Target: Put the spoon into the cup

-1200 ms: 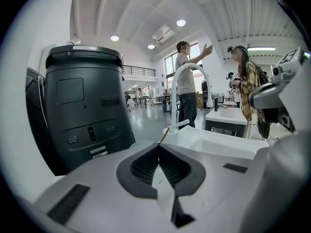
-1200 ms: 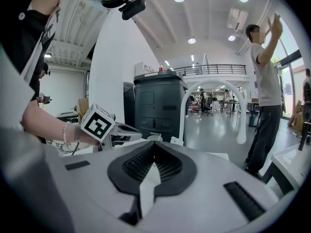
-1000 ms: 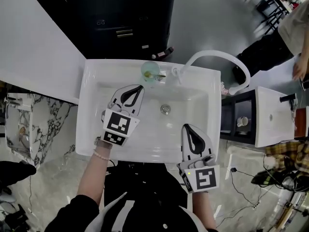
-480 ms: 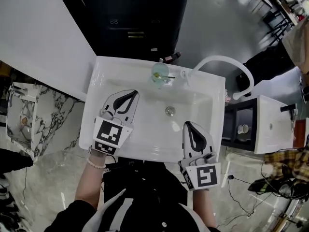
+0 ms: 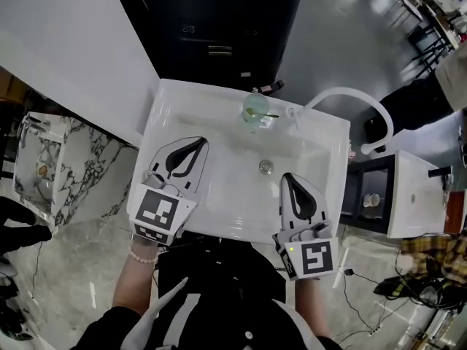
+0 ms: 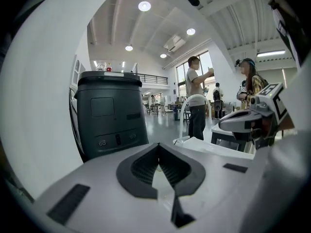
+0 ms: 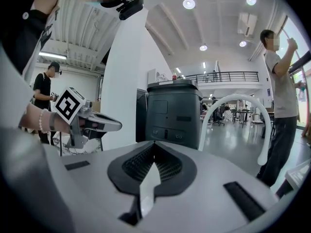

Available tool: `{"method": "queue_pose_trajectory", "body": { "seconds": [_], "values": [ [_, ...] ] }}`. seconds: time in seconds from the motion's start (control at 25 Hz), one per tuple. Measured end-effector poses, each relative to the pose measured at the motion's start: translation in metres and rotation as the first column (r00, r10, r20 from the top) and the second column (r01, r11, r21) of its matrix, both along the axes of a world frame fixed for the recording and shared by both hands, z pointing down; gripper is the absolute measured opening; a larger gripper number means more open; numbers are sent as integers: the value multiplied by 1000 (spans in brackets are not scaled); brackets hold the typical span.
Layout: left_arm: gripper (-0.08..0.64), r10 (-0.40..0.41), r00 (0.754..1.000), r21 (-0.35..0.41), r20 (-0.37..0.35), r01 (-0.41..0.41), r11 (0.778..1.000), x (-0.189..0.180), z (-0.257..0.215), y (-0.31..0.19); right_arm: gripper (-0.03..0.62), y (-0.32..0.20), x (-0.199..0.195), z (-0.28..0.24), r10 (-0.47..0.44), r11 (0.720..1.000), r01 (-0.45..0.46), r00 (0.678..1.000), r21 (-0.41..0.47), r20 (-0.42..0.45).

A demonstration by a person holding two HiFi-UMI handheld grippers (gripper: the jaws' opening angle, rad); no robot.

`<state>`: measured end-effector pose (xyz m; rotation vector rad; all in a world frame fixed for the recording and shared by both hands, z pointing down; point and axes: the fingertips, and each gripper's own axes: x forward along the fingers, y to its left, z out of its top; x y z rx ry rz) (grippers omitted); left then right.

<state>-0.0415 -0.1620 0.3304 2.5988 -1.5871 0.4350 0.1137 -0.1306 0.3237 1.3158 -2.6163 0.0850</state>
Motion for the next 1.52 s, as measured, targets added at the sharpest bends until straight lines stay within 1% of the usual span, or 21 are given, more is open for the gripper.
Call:
{"method": "queue_pose_trajectory", "body": {
  "seconds": [0.08, 0.2, 0.56, 0.64, 0.8, 0.92, 1.08, 1.24, 1.36, 1.48, 1.52],
  "values": [
    [2, 1, 1000, -7, -11, -1, 1000, -1, 1, 5, 0, -2, -4, -2, -1, 1000, 1, 1000, -9, -5],
    [2, -2, 1000, -21, -16, 2, 1000, -3, 4, 13, 0, -5, -9, -8, -18, 999, 18, 1000, 27, 9],
    [2, -17, 999, -34, -38, 15, 999, -11, 0, 24, 0, -9, -19, -5, -28, 999, 28, 1000, 25, 1],
    [2, -14, 999, -24, -30, 13, 1000, -12, -1, 24, 0, -8, -21, -4, -31, 999, 31, 1000, 23, -1],
    [2, -11, 1000, -21, -24, 10, 1000, -15, -1, 27, 0, -5, -25, 0, -34, 999, 33, 999, -9, -27],
    [2, -10, 999, -32, -30, 9, 999, -15, -1, 29, 0, -5, -28, -1, -35, 999, 36, 999, 3, -25],
    [2, -3, 1000, -20, -23, 2, 1000, -15, -1, 30, 0, -4, -28, -1, -34, 999, 35, 999, 2, -29],
    [2, -1, 1000, -25, -25, 0, 1000, -17, -3, 29, 0, -3, -31, -2, -39, 999, 40, 999, 21, -28],
    [2, 5, 1000, -6, -18, -5, 1000, -18, -6, 26, 0, -2, -33, -1, -33, 999, 33, 999, 6, -30],
    [2, 5, 1000, -12, -24, -6, 1000, -16, -6, 26, 0, -2, -32, 0, -23, 1000, 23, 999, -6, -36],
    [2, 6, 1000, -14, -25, -7, 1000, -16, -5, 26, 0, -2, -33, 0, -27, 1000, 28, 999, 2, -35]
  ]
}}
